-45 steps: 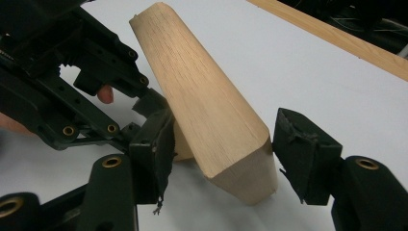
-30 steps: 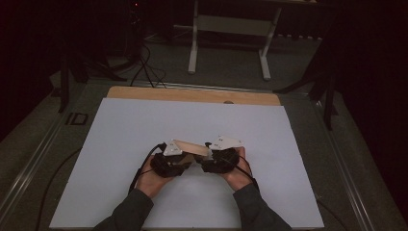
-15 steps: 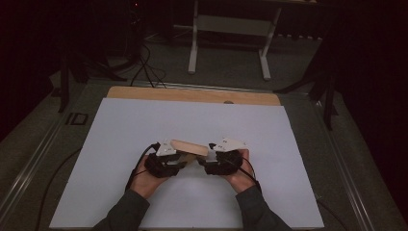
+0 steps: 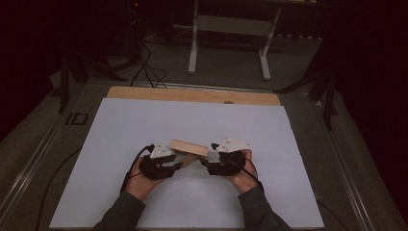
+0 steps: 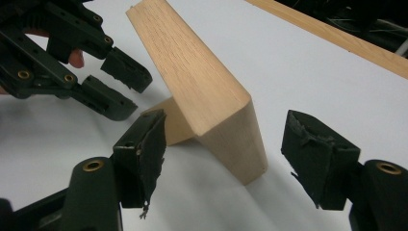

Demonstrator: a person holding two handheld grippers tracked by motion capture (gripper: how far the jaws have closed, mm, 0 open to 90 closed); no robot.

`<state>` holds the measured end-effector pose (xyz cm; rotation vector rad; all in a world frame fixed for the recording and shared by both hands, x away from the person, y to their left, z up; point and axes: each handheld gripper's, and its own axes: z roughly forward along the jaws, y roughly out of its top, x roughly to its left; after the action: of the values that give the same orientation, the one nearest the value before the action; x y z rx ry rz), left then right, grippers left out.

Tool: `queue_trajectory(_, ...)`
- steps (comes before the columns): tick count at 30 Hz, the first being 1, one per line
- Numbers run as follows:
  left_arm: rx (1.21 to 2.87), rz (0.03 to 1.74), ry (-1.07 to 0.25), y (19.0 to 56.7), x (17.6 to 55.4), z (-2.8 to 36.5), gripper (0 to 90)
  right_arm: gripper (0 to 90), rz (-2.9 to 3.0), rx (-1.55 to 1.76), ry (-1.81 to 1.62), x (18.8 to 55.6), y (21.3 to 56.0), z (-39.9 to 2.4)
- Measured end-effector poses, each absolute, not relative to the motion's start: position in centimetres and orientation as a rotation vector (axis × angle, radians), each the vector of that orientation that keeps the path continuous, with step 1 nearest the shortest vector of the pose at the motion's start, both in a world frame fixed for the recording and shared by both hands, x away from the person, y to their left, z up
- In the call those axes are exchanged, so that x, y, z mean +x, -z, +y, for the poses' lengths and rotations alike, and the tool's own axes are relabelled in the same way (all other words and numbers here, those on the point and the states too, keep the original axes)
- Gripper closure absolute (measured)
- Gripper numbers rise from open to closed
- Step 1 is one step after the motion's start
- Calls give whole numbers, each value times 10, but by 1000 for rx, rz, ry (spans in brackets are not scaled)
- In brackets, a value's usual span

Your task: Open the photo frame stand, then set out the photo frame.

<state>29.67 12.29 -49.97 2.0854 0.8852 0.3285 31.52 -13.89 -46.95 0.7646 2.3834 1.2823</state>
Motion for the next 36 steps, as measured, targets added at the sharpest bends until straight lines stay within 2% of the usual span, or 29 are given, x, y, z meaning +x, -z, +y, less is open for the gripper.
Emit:
queue_trajectory(26,2044,896,-337,492,294,140,630,323,2430,751,-1309,315,463,-162)
queue_trajectory(36,2035,906,-315,492,295,143,676,371,2420,782,-1317,317,461,-177)
